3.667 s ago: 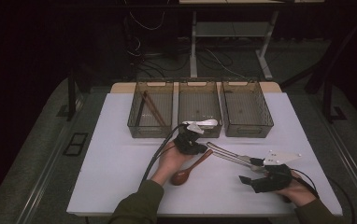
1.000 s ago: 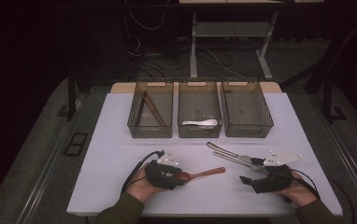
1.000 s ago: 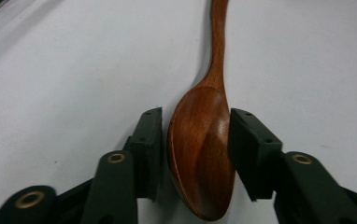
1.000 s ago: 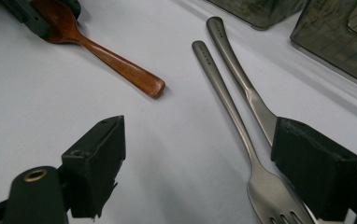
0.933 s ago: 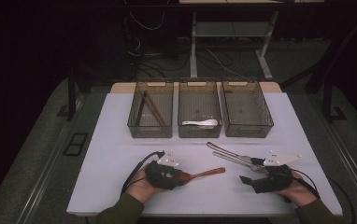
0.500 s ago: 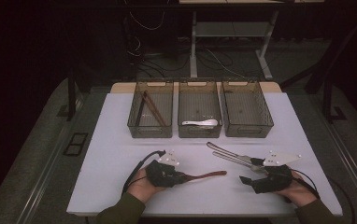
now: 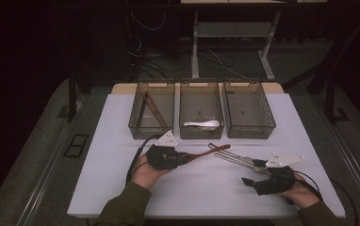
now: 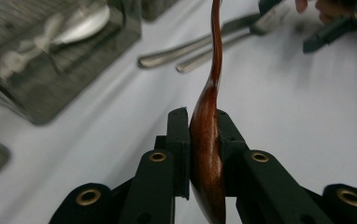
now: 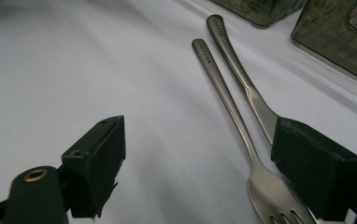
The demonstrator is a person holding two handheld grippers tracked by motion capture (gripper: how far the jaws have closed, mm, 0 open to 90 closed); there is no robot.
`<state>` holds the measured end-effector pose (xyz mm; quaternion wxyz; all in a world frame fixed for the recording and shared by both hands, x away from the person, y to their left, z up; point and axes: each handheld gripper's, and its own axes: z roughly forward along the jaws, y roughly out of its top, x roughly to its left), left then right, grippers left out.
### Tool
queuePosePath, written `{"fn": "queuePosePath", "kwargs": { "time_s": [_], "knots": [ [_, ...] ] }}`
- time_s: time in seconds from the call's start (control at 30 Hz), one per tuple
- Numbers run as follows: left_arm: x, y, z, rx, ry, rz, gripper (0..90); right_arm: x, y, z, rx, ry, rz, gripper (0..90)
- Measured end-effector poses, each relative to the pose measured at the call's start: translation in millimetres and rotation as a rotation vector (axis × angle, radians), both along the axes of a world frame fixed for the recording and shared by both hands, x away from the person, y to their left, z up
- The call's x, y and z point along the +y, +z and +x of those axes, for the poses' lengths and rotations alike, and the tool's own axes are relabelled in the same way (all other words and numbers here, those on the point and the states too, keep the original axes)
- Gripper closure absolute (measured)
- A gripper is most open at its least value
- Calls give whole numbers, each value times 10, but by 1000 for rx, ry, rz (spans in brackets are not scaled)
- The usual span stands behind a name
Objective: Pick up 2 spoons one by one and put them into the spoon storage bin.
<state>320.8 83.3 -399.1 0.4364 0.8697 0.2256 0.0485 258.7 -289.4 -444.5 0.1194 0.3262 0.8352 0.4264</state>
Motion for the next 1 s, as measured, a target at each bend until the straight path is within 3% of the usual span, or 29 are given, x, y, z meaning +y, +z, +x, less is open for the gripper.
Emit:
{"fn": "queuePosePath", "kwargs": {
  "time_s": [0.47, 0.6, 0.77, 0.83, 1.0],
  "knots": [
    [-104, 329, 675, -69, 143, -3, 784, -1, 6, 8, 1, 4, 3, 176],
    [-180, 316, 865, -65, 199, -9, 785, 16, 8, 16, 1, 10, 3, 176],
    [-260, 261, 1059, -55, 244, 48, 784, 7, 11, 16, 2, 7, 7, 177],
    [-305, 222, 1107, -40, 271, 28, 784, 4, 9, 15, 5, 6, 6, 177],
    [-328, 149, 1179, -30, 295, 34, 751, -3, 10, 11, 1, 8, 7, 176]
  ]
}}
